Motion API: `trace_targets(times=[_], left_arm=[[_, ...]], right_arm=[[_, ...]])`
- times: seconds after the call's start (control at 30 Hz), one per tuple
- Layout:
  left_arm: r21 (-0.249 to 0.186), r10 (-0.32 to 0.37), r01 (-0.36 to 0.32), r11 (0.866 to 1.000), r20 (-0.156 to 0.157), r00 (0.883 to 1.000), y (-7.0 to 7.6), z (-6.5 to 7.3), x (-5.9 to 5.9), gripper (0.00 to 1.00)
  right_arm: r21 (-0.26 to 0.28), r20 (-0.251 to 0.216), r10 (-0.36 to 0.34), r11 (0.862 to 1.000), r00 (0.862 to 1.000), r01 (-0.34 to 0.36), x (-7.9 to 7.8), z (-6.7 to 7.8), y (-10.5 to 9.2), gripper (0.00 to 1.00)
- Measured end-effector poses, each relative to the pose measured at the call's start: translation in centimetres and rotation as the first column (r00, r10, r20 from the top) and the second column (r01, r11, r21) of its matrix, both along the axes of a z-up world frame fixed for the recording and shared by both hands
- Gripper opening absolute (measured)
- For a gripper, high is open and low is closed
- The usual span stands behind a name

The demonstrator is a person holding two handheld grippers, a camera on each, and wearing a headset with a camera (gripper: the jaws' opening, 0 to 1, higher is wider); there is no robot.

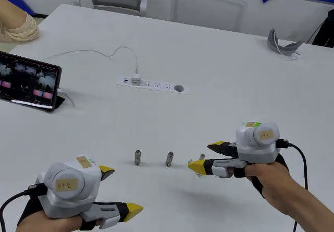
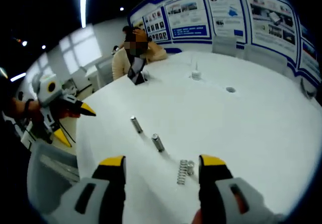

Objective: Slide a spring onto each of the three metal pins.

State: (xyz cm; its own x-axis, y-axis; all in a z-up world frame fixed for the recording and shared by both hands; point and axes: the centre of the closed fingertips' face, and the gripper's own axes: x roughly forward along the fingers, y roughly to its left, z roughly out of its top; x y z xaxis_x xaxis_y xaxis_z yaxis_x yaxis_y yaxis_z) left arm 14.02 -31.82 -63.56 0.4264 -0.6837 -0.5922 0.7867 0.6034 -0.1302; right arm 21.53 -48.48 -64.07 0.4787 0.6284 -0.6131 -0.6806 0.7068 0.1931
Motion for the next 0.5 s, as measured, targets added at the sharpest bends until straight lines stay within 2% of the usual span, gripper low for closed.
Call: trace_targets(times=[0.5], left_arm=[[0.005, -0.076, 0.075, 0.997, 0.014, 0.997, -2.9, 0.4, 0.2, 0.67]], right_arm=[[0.008, -0.018, -0.062, 0.998, 0.998, 0.062, -2.9, -0.4, -2.5, 0.66]])
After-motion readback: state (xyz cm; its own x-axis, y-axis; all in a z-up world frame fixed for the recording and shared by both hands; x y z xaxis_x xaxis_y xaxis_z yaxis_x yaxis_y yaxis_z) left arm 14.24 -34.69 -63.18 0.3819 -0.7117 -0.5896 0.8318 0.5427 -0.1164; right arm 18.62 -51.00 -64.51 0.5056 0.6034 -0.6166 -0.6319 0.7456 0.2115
